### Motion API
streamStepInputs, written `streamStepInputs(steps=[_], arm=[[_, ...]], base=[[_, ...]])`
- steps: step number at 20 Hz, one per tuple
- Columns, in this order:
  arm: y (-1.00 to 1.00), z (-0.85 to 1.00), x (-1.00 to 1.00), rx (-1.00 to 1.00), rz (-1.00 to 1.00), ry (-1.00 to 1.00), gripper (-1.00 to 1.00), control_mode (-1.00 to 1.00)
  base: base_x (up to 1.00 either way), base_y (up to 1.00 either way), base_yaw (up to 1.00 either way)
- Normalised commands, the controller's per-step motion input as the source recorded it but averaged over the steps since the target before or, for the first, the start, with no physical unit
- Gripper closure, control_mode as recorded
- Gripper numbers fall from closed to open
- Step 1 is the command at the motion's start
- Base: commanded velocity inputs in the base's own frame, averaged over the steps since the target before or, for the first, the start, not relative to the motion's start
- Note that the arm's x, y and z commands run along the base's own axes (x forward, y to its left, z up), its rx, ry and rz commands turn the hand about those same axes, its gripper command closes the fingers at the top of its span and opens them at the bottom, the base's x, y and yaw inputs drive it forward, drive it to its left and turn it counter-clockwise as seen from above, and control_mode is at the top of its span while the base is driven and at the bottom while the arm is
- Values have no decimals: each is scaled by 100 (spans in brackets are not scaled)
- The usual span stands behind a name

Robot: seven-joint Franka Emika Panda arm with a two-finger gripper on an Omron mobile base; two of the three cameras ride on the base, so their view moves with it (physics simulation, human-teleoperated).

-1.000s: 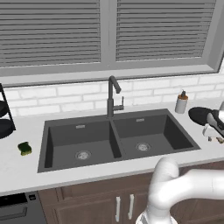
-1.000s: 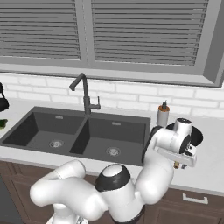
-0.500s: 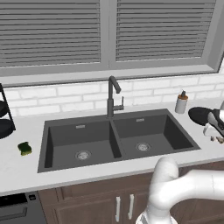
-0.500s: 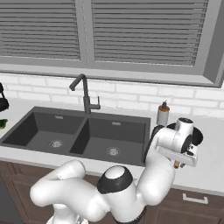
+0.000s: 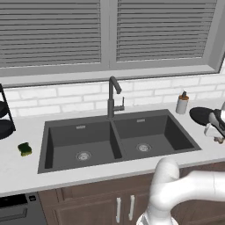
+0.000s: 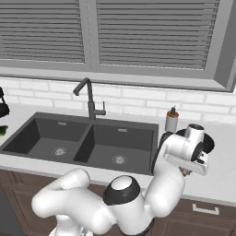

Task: Pick the pan and sponge and place them into the sink. Then turn on the water.

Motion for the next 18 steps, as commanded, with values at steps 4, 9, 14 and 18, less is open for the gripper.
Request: streamStepInputs(steps=[4,9,14,18], arm=[[0,5,-15,0,12,-14,100,-100],[0,23,-47,0,19,-23,100,-100],[0,37,-40,0,18,-26,100,-100],[18,34,-19,0,21,-26,100,-100]], base=[[0,0,0],[0,0,0],[0,0,0],[0,0,0]])
